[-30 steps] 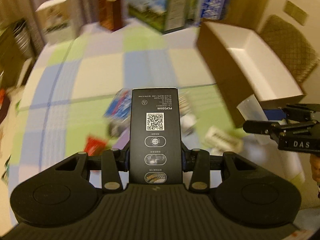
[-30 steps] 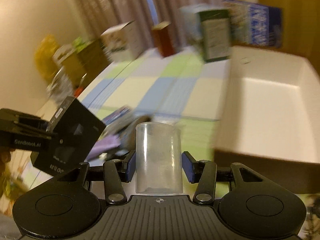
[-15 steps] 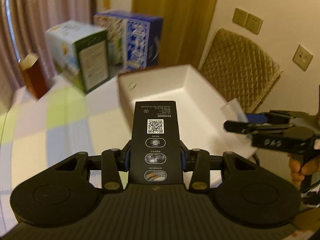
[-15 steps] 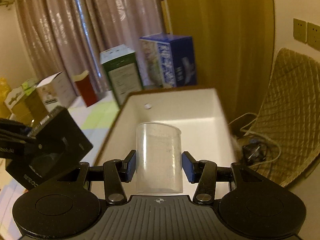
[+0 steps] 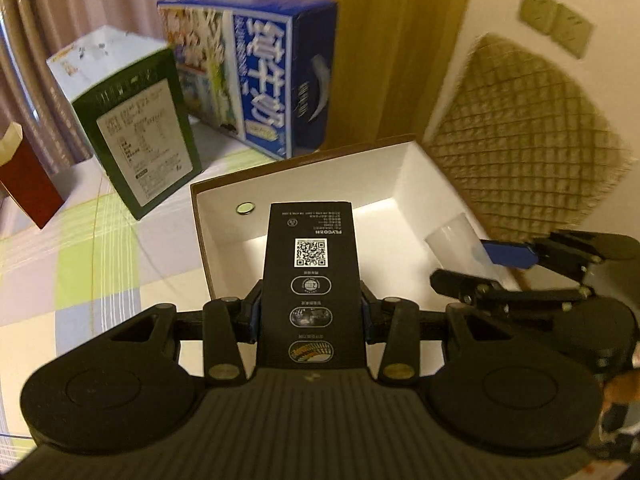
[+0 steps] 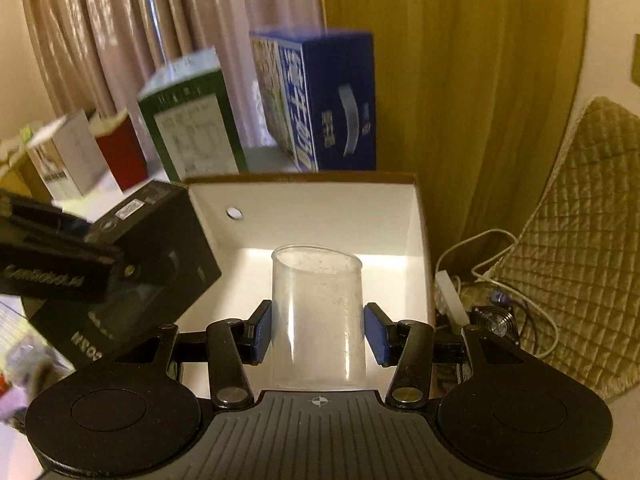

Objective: Organize objects
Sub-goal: 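Carry the black box in the left tool and the cup in the right tool into the brown box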

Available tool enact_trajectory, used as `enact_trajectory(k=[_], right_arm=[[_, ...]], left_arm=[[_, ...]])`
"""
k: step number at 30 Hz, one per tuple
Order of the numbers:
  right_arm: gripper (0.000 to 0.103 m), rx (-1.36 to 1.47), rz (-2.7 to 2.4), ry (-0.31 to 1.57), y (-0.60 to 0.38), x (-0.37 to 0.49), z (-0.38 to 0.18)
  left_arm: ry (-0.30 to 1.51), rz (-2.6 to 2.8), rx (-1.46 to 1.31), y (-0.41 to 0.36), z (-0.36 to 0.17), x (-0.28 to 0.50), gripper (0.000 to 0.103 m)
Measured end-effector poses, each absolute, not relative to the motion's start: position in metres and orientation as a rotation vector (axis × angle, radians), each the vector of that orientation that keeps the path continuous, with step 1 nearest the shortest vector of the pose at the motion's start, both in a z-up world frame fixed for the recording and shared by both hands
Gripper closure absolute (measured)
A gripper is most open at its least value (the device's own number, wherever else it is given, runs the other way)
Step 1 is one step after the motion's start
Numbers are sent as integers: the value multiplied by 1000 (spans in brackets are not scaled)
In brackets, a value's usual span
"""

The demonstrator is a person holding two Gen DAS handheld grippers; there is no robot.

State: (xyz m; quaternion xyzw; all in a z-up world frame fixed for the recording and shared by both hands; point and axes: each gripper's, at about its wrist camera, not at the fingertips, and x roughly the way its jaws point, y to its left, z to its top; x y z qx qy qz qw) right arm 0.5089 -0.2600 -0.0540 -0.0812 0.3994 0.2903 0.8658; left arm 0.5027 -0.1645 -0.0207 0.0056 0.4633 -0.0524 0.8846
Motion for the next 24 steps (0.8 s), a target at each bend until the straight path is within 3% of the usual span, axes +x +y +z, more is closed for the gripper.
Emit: enact_trajectory(k=[18,24], right_arm=[[57,-379,624,850,-225,573,-88],[57,-411,631,821,-218,575,-91]], left_arm=[[1035,21,38,-161,-81,596,64],[1011,-3,41,-156,-78,596,44]])
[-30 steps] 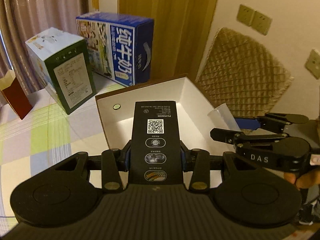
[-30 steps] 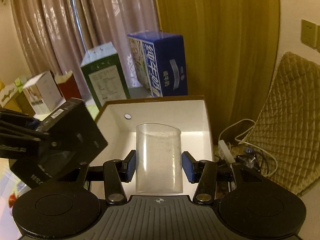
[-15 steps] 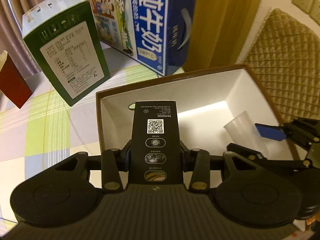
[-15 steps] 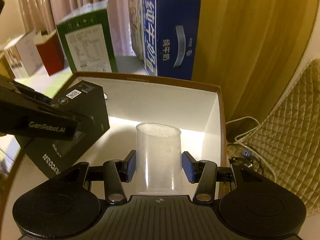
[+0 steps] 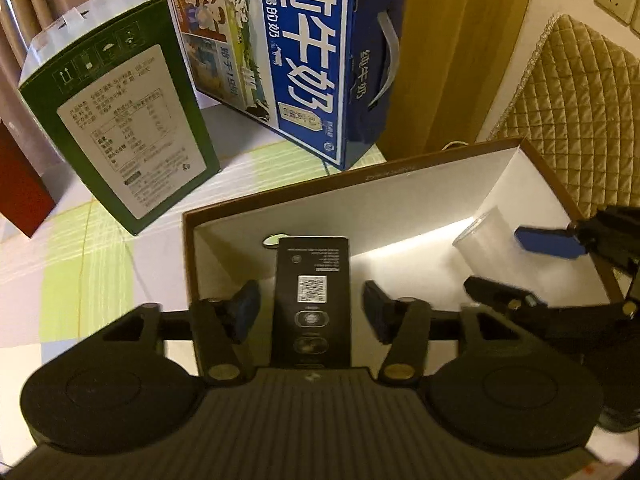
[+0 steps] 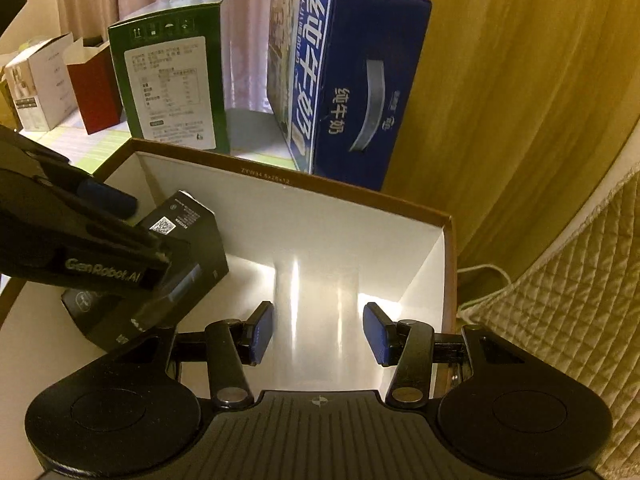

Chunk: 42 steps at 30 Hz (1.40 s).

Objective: Organize objects
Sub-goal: 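Carry the black box in the left tool and the cup in the right tool into the brown box, then open both tools to drop the black box and the cup inside the brown box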

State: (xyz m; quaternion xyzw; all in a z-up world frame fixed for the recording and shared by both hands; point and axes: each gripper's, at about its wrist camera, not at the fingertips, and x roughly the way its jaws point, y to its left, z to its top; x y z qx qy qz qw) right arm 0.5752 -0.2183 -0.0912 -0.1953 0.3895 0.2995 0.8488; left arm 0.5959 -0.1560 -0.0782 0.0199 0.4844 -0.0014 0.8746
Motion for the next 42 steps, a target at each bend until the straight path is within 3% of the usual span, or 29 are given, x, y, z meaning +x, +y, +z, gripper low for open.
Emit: enact_trajectory(k=[1,6,12,14,20,42], right_arm=[[56,-408,632,819,-218,575,-91],[32,-374,649,770,-227,561,-80],[9,-269,661,716,-252,528,-59],[6,-232,654,704,-259,516,-53],[2,-132,616,699,-282,479,-39],[2,19,572,735,-304,381,-14]], left_arm=[[1005,-15,42,-156,-77,594,41],[970,-49,63,-158,-67,580,22],[917,-102,28,-152,-43,547,13],[899,-115,10,-149,-36,534,10],[856,-117,-10,-144,-16,491,7],[854,-105,-112,-133,4,355,7]])
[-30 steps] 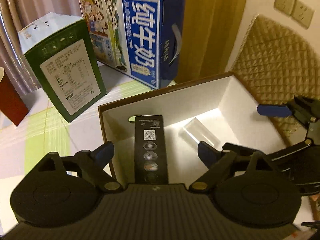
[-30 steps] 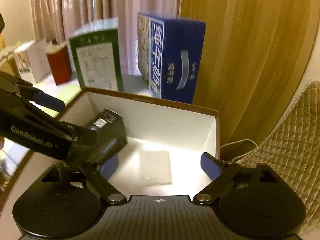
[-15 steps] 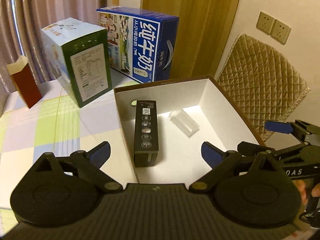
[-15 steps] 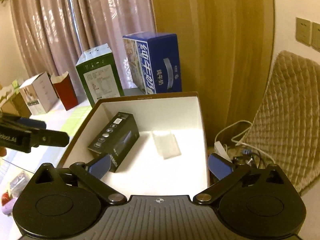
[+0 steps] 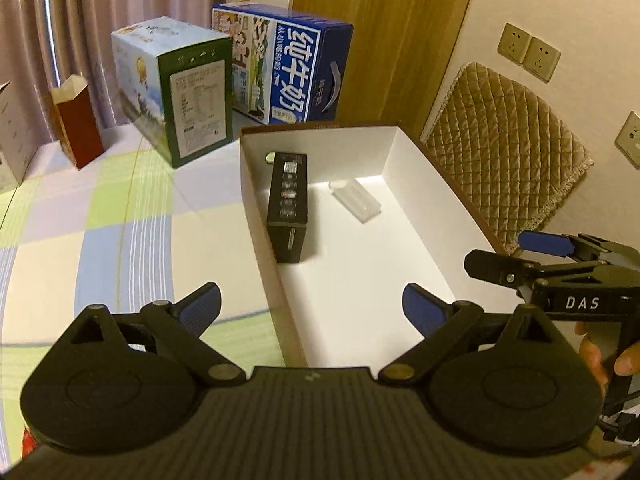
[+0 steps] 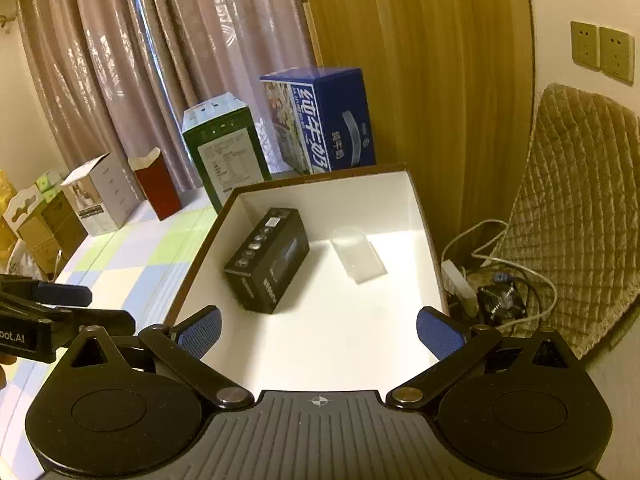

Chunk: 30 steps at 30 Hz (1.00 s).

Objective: Organize objects
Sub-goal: 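Open both tools to drop the black box and the cup inside the brown box, then move both tools back over the table, right tool toward the white hair clip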

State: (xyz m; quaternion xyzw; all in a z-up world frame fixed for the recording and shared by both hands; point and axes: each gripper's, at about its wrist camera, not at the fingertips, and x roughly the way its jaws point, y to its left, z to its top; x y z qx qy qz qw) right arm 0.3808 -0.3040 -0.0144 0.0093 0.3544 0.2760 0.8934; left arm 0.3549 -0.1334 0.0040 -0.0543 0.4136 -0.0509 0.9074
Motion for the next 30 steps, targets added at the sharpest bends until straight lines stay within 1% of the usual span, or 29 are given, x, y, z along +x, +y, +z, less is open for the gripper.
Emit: enact_trajectory(k=[10,20,30], right_arm=[[2,51,521,767,-298,331,-10],[2,52,511,787,-270,284,-10],[2,18,550,860,-230,245,-32]], left_arm=[[880,-146,-139,-115,2,311,7],[888,-172,-137,-85,2,274,8],[907,-138,-144,-42,-6,238,8]])
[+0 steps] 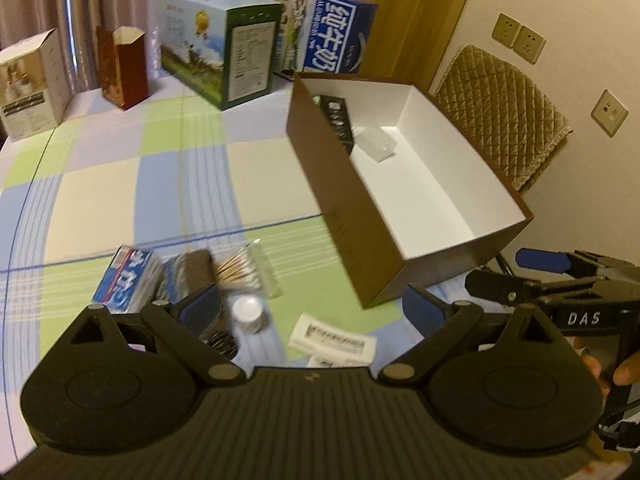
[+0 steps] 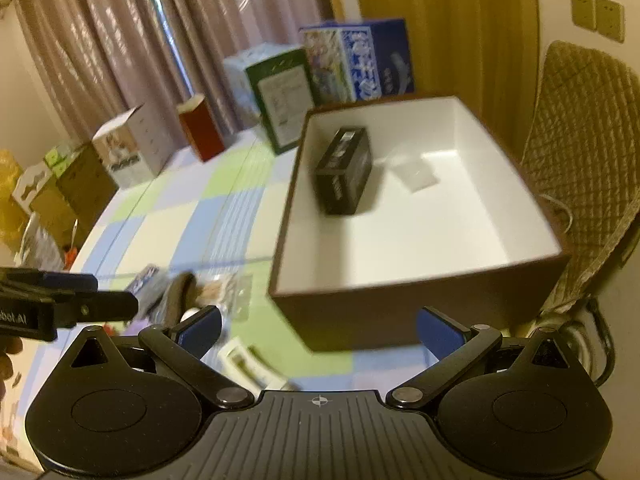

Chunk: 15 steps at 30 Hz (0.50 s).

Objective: Organize objects
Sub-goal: 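Move both tools back over the table, right tool toward the white hair clip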

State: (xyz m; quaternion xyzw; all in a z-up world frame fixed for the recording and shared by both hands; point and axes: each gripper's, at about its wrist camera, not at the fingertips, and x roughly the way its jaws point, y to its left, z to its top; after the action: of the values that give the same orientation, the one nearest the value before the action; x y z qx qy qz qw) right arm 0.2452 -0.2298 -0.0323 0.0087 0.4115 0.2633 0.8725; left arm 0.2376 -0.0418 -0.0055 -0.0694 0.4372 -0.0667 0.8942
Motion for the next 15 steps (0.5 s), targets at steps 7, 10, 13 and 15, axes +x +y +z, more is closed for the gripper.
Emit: enact_trajectory(k=[7,10,13,15], right_arm=[[2,-3,575,893,-210,226,-46],[2,-15,584,895,-202,220,-50],[2,-24,592,896,-195,216,-54],[2,-36,604,897,-190,214,-59]], left_arm=[[920,-107,-157,-15,-11,215,8],[922,-93,-161,-5,-13,207,8],[925,-78,-166,5,-14,201,8],[929,-66,-170,12,-17,196,8]])
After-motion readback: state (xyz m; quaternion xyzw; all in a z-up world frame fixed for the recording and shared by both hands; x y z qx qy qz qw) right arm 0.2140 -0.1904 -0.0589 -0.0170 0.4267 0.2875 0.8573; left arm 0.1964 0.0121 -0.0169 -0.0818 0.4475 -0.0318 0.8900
